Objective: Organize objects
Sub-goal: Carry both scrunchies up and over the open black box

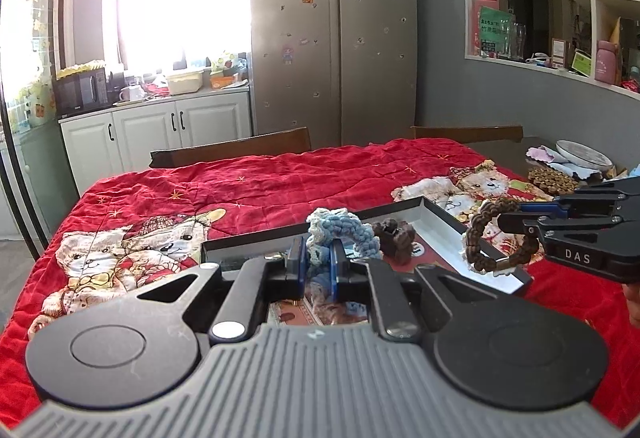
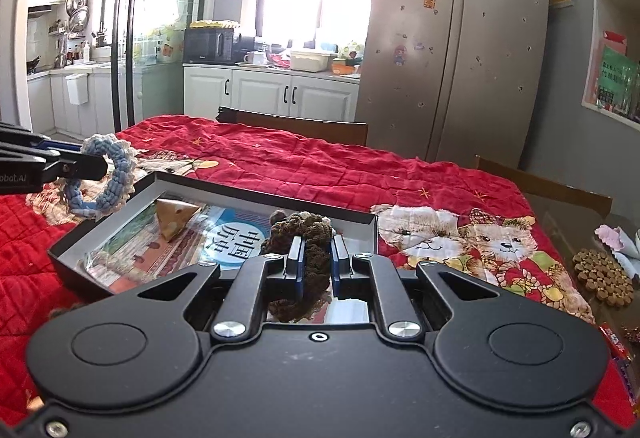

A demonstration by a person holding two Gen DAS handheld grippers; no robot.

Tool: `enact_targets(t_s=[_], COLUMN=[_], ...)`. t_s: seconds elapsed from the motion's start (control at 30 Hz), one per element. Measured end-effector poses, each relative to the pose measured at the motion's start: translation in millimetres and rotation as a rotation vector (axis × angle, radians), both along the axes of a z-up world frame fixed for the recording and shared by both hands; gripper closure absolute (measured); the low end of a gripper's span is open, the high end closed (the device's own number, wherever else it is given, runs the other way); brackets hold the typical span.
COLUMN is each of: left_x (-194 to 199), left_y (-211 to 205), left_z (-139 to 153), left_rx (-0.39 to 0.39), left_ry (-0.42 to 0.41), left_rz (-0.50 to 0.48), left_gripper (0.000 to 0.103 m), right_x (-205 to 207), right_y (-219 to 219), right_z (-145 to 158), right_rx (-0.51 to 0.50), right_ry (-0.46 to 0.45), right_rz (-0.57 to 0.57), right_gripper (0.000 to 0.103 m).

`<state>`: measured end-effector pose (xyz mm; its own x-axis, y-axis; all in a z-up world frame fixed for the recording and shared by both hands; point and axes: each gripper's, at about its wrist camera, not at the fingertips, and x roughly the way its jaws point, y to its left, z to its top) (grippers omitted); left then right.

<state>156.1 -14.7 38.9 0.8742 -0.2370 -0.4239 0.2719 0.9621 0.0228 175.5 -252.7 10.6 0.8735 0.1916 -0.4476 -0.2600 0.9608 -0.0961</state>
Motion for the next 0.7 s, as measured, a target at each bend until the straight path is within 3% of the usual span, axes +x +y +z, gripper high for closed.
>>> enact_targets(t_s=[0.7], left_x=[72], left_y=[-23], left_z=[-25], left_rx=[0.008], left_ry=[0.065], left_rz=[0.030], left_gripper=[0.088], right_x=[94], right_y=[-8], right_z=[-20], right_rx=[0.037], right_ry=[0.050], right_rz=[-0.135], right_gripper=[0.091])
